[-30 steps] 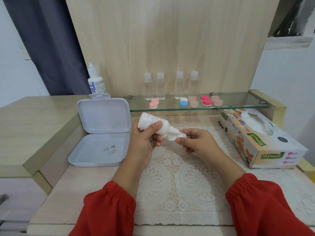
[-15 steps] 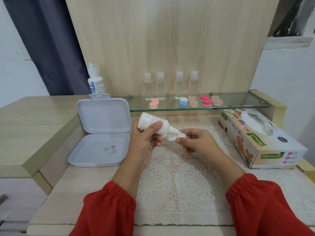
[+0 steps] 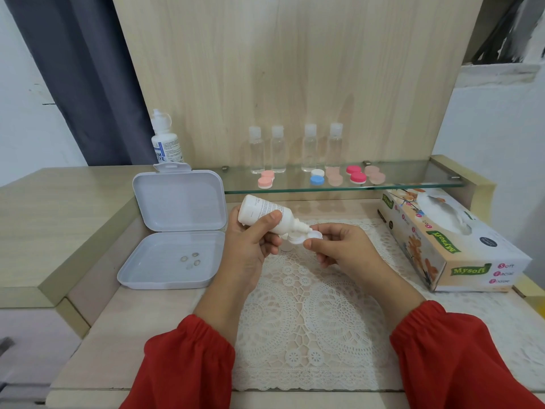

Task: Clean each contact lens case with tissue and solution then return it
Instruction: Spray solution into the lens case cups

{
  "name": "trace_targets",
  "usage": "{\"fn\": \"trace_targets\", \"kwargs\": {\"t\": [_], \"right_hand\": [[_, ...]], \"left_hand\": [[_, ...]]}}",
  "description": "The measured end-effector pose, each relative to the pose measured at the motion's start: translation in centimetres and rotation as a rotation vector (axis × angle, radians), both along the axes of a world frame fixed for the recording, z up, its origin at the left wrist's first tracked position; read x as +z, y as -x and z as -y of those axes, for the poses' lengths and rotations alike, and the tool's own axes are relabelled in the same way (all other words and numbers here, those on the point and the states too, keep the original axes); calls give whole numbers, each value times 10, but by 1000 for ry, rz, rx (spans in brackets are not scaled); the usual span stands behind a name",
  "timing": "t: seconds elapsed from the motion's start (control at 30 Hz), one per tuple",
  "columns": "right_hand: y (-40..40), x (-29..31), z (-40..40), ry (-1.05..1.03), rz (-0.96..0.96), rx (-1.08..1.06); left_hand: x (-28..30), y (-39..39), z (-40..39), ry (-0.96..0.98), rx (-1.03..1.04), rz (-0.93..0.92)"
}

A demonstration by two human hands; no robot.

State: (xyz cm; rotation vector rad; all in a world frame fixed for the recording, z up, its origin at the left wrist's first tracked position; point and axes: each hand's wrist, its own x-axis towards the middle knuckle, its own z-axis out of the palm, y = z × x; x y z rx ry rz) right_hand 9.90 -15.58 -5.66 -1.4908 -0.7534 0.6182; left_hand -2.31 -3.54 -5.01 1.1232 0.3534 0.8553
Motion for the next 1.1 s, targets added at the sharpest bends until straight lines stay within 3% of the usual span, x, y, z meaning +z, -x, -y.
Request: {"fn": "trace_targets", "kwargs": {"t": [0.83, 1.1], "right_hand": [[2, 2, 3, 6, 8, 1], [-2, 0, 5, 80, 62, -14]], "left_hand": [[-1, 0, 1, -9, 12, 1], [0, -1, -3, 177, 40, 52]]}}
